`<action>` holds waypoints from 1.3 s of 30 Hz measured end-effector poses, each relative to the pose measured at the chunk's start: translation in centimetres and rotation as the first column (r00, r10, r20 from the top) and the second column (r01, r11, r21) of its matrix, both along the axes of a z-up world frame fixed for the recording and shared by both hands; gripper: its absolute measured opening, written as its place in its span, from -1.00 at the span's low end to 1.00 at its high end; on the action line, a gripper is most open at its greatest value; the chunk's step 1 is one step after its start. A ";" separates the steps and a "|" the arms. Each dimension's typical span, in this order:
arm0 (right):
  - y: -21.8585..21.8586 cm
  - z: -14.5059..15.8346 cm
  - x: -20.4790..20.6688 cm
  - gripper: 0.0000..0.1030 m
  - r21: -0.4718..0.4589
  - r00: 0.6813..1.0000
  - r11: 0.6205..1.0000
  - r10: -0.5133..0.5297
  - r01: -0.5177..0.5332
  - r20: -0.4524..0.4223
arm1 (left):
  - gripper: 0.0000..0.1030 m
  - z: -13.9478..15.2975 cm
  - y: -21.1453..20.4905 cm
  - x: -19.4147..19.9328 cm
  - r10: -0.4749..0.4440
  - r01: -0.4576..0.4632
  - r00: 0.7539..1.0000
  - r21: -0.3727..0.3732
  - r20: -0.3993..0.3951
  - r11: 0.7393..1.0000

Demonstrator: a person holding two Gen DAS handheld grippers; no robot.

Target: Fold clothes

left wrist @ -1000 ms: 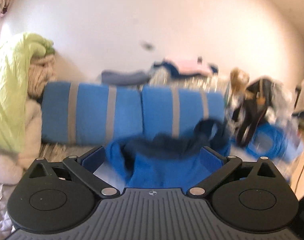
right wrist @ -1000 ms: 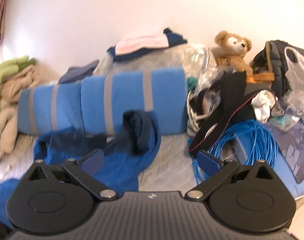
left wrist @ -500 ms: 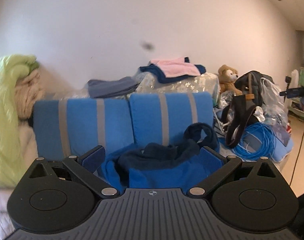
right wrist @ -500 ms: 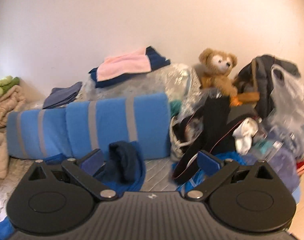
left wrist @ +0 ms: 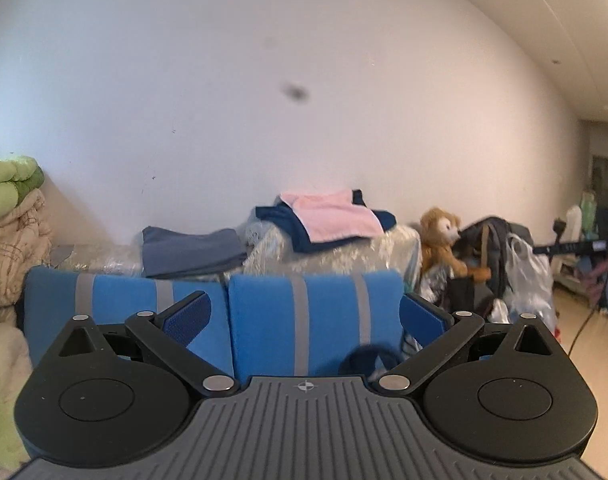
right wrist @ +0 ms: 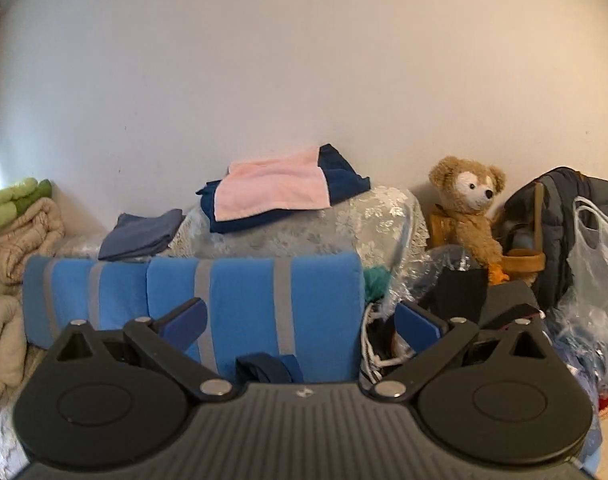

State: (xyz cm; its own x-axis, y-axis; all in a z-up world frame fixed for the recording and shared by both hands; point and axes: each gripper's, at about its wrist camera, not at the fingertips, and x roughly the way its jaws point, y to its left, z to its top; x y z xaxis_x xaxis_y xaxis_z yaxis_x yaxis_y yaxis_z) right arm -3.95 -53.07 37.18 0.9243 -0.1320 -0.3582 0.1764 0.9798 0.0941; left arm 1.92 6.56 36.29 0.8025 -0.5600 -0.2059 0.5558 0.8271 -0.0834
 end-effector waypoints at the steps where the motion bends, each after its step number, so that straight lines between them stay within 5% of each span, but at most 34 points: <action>1: 0.1 0.5 0.6 1.00 -0.002 1.000 1.000 0.004 -0.004 0.004 | 1.00 0.1 -0.4 0.9 0.015 -0.015 1.000 -0.003 0.004 1.000; 7: 0.4 -0.5 5.2 1.00 -0.080 1.000 0.997 -0.001 0.001 0.000 | 1.00 -0.9 -3.1 5.6 0.130 -0.130 0.990 0.005 0.049 0.991; 12: -0.9 -3.0 8.4 1.00 0.014 0.998 0.998 -0.062 0.063 -0.015 | 1.00 -3.2 -3.4 9.9 0.219 -0.225 0.973 -0.074 -0.072 0.972; 18: 0.2 -5.9 10.8 1.00 0.018 0.996 0.996 -0.084 0.084 0.003 | 1.00 -7.3 -5.5 13.5 0.288 -0.294 0.950 -0.033 -0.116 0.955; 27: 6.7 -11.5 13.2 1.00 -0.151 1.000 0.988 -0.007 0.005 -0.015 | 1.00 -15.8 -10.6 16.2 0.244 -0.262 0.939 -0.044 -0.242 0.964; 39: 9.6 -19.7 18.5 1.00 -0.234 0.979 0.968 0.045 -0.091 -0.197 | 1.00 -28.7 -16.3 17.5 0.188 -0.218 0.933 -0.067 -0.307 0.974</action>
